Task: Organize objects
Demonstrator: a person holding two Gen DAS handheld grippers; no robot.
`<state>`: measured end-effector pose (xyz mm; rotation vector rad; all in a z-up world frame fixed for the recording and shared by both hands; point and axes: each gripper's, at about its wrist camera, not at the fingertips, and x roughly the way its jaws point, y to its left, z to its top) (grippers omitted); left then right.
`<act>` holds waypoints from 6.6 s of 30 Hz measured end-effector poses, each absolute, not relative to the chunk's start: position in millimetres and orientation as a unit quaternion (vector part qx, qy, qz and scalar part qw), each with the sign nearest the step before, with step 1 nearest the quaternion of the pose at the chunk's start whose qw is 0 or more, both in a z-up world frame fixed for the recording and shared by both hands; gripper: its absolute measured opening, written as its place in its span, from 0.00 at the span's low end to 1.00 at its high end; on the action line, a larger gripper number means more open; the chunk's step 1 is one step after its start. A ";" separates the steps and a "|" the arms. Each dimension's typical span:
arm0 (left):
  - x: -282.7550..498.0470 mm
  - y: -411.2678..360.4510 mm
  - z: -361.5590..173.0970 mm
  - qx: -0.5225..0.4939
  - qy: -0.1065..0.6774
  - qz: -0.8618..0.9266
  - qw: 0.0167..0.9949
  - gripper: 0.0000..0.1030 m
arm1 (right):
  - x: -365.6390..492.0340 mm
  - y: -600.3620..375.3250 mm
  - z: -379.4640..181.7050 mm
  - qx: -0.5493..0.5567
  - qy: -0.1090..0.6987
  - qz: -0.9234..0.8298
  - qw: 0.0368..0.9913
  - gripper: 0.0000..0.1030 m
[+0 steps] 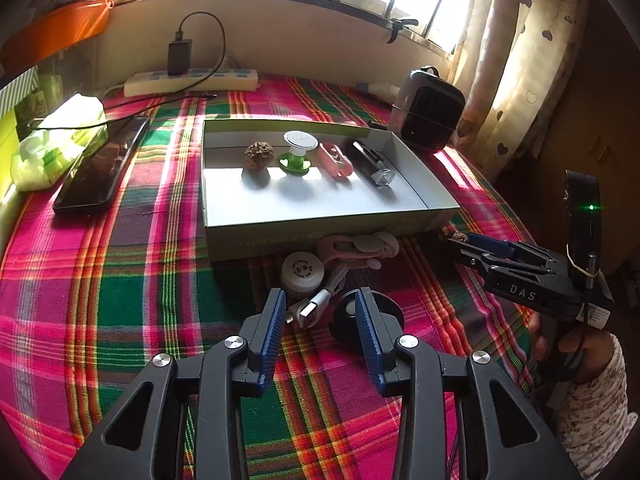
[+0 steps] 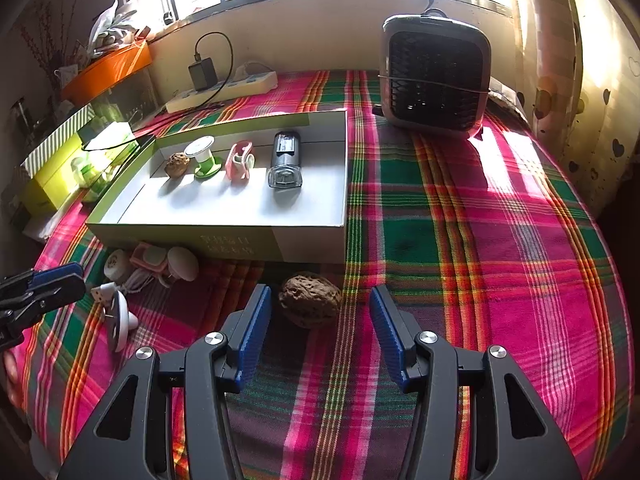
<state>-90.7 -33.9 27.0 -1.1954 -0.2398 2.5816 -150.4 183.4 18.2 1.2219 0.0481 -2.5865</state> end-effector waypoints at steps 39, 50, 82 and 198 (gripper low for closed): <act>-106.4 12.8 7.6 -0.450 -0.056 0.874 0.173 0.37 | -150.5 174.7 13.8 0.426 0.044 -0.891 0.148 0.33; -107.5 16.0 7.3 -0.448 -0.058 0.875 0.173 0.36 | -148.7 175.6 13.9 0.426 0.043 -0.892 0.148 0.33; -102.8 19.1 9.6 -0.441 -0.046 0.880 0.170 0.27 | -139.8 174.6 17.1 0.423 0.044 -0.893 0.148 0.33; -62.7 -65.2 8.3 -0.452 -0.088 0.874 0.154 0.33 | -145.3 90.8 53.4 0.382 0.043 -0.891 0.240 0.33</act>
